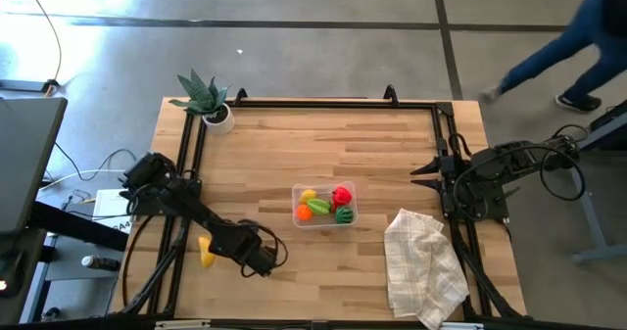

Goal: Pick and placing Produce into tupperware
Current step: Put the green melon into the transparent bin

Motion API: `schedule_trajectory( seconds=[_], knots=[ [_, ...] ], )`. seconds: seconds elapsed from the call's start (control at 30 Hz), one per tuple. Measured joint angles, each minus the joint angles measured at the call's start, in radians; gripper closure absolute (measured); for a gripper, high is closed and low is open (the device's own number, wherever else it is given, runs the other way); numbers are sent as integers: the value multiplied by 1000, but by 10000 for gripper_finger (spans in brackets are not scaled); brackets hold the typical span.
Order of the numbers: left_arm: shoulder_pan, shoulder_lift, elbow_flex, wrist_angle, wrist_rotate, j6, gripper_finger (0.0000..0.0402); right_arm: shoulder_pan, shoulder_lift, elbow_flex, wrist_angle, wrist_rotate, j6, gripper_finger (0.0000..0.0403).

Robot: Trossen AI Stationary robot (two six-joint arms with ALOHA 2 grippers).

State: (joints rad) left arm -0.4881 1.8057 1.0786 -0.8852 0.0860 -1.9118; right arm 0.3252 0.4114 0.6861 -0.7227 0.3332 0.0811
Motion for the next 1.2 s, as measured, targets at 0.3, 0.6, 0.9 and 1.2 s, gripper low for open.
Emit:
schedule_trajectory(
  seconds=[0.3,0.6,0.9,1.2],
  knots=[
    [30,24,1,11,-23,4,126,0,1,0,-1,0,0,318],
    [29,24,0,21,-42,7,126,0,0,0,-1,0,0,318],
    [30,27,37,-3,-47,142,126,0,0,0,-1,0,0,318],
    [29,27,127,-135,-4,309,126,0,0,0,0,0,0,318]
  ],
)
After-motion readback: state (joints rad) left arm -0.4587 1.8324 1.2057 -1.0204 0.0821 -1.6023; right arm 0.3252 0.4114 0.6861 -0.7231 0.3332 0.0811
